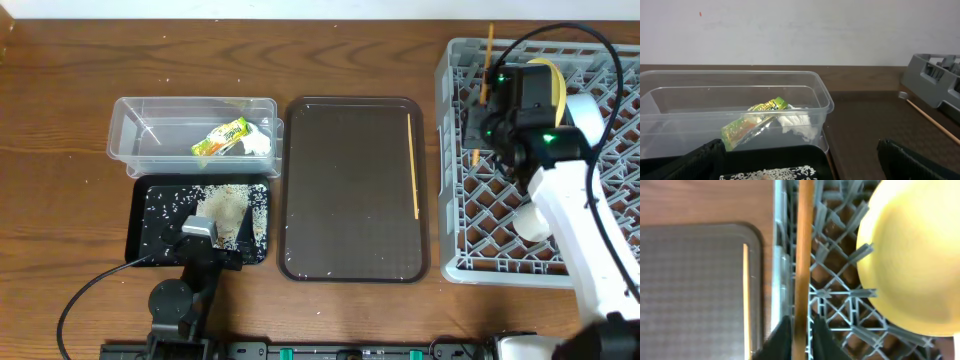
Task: Sort waste into correct bins and load items into the dishwasher rack
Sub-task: 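Grasp one chopstick on the brown tray and place it in the rack, then grasp the second chopstick and place it in the rack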
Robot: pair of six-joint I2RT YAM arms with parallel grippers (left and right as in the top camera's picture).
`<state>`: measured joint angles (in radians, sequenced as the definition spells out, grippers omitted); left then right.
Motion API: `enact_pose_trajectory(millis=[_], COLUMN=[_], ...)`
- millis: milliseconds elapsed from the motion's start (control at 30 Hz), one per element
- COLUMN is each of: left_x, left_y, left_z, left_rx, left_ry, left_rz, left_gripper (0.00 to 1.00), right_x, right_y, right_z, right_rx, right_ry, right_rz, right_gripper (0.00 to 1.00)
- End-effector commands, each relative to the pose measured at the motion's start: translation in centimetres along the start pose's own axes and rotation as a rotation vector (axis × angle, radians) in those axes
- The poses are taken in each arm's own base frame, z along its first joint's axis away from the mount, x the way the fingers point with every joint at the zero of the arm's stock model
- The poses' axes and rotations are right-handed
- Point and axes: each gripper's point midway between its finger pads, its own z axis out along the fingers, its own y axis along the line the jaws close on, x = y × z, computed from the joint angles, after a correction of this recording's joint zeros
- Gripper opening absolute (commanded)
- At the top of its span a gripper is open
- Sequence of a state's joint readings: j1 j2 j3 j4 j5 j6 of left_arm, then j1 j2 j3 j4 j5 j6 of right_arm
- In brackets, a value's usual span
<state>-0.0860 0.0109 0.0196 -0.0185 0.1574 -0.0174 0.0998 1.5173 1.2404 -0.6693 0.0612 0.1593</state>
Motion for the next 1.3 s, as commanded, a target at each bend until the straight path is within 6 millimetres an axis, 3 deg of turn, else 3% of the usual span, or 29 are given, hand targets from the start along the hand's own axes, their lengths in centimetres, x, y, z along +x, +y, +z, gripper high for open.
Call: enact_pose_trajectory(millis=[0, 133, 333, 433, 567, 800, 1100, 1267], left_x=[1.4, 1.4, 1.4, 1.4, 1.4, 1.4, 1.4, 1.4], left_y=[0.0, 0.0, 0.0, 0.0, 0.0, 0.0, 0.0, 0.0], left_z=[0.1, 0.1, 0.1, 0.1, 0.1, 0.1, 0.1, 0.1], left_rx=[0.007, 0.007, 0.007, 0.007, 0.007, 0.007, 0.007, 0.007], left_ry=[0.042, 0.042, 0.042, 0.042, 0.042, 0.042, 0.042, 0.042], left_rz=[0.012, 0.012, 0.012, 0.012, 0.012, 0.012, 0.012, 0.012], left_gripper=[0.99, 0.99, 0.99, 0.99, 0.99, 0.99, 0.99, 0.99], right_x=[2.0, 3.2, 5.7, 6.4, 7.0, 9.8, 15.7, 17.3], right_y=[1.0, 4.1, 11.4, 11.4, 9.6, 8.6, 10.0, 11.0], right_z=[2.1, 1.5, 0.6, 2.0, 5.3, 11.0, 13.5, 12.6], right_rx=[-0.039, -0.081, -0.146, 0.004, 0.199, 0.245, 0.082, -0.007], right_ry=[0.088, 0.113, 0.115, 0.106, 0.097, 0.191, 0.432, 0.521], right_rz=[-0.076, -0.145, -0.307, -0.289, -0.248, -0.248, -0.217, -0.192], right_gripper=[0.36, 0.44, 0.49, 0.51, 0.52, 0.49, 0.27, 0.03])
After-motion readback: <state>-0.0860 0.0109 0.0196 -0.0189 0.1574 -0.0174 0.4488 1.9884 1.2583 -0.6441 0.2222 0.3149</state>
